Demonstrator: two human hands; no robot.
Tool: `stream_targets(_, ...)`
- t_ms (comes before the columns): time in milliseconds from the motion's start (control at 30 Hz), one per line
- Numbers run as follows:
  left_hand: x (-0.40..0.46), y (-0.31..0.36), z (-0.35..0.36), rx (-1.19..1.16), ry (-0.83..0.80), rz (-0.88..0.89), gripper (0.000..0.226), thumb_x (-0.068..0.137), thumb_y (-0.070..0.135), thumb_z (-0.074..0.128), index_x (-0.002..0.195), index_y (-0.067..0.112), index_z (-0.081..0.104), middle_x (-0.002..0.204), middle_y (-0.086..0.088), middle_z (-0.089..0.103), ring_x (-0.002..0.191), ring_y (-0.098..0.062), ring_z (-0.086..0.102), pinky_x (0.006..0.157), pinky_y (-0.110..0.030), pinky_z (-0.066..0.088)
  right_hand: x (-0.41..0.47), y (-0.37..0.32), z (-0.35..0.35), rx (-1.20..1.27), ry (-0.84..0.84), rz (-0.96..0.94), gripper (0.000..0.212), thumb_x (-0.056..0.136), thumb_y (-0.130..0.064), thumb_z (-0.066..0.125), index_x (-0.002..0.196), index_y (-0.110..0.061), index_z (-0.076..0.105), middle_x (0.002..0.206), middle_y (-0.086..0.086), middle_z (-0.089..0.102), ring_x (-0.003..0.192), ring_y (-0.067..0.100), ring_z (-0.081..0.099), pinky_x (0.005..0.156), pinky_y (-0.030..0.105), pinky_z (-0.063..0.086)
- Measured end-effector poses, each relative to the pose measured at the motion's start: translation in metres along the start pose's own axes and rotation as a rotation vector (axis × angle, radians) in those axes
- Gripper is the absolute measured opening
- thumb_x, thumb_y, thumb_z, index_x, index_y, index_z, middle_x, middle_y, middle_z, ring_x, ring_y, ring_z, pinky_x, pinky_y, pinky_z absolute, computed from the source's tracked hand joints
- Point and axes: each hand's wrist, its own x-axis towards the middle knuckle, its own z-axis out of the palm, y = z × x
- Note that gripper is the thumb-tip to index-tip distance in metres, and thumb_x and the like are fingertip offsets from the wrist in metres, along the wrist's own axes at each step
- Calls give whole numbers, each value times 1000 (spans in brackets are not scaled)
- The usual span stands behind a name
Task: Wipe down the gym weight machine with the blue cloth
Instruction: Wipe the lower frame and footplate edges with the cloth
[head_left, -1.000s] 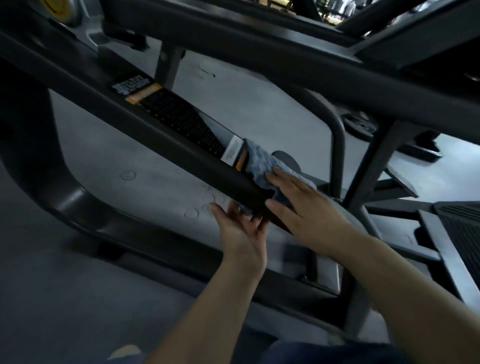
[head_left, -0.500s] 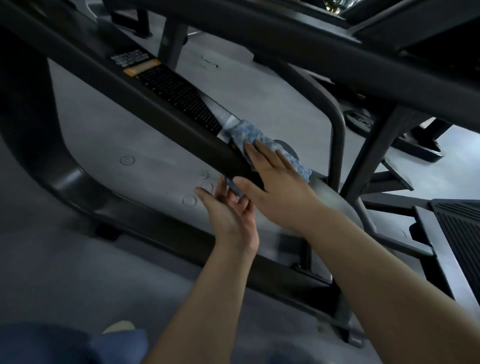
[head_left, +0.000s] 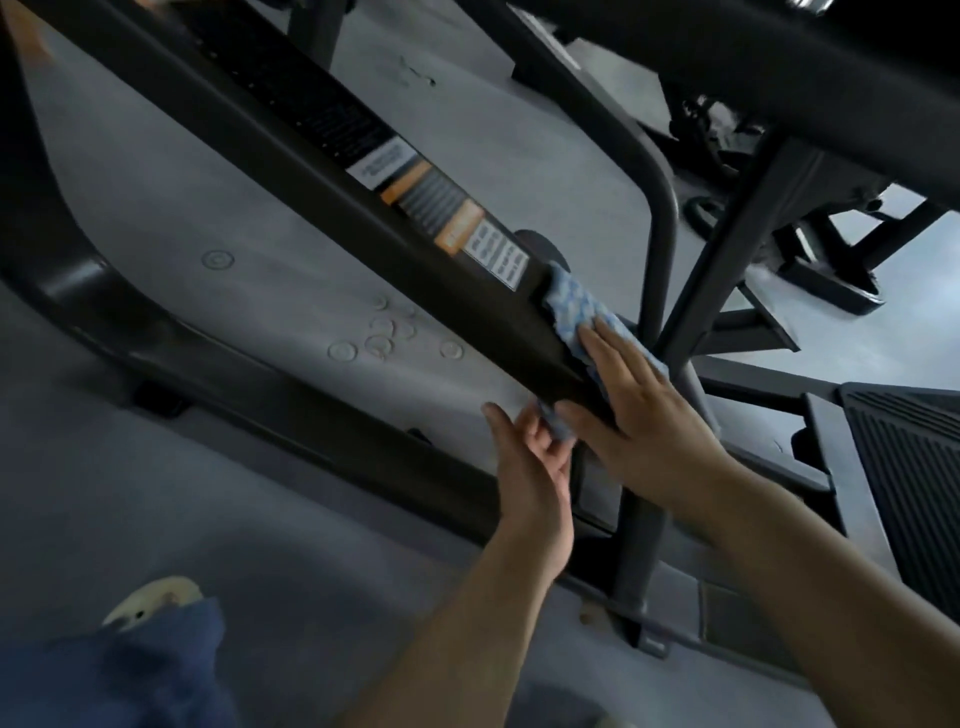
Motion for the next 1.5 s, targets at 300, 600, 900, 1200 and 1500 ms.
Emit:
stream_targets(300,-6,-8,-3,-54,59,70,66,92,62,23,123,14,57,128,-8,60,126,-22,49,110,-34,26,-20,30,7,108,-9,13,74,91,-48,44,151,-28,4,158,-12,0,146,12,-4,119,32,5)
stream_targets(600,-3,-38,-2,269,-7,405,38,96,47,21,119,33,48,106,19,59,103,5,54,87,-11,38,-21,35,17,-102,17,-99,87,89,-58,40,150,-22,-11,158,-6,-13,145,18,-13,116,31,-4)
stream_targets(900,5,-85,-6,320,-167,391,68,80,58,24,127,19,51,122,3,61,112,-3,57,85,-13,49,-34,80,40,26,148,-176,83,89,-45,52,151,-19,3,159,-6,2,145,11,-2,116,25,2)
stream_targets(1200,19,-133,-28,524,-38,324,63,82,59,16,129,30,46,115,22,48,101,15,44,76,4,33,-90,152,109,528,-29,89,76,86,-39,59,147,-31,14,155,-3,19,141,16,23,115,41,27)
stream_targets(1500,44,-129,-28,421,-49,276,64,97,52,11,134,14,47,117,6,58,118,-8,49,98,-21,33,-59,153,91,941,176,166,46,96,-14,48,141,-11,39,122,-9,34,116,4,37,101,20,33)
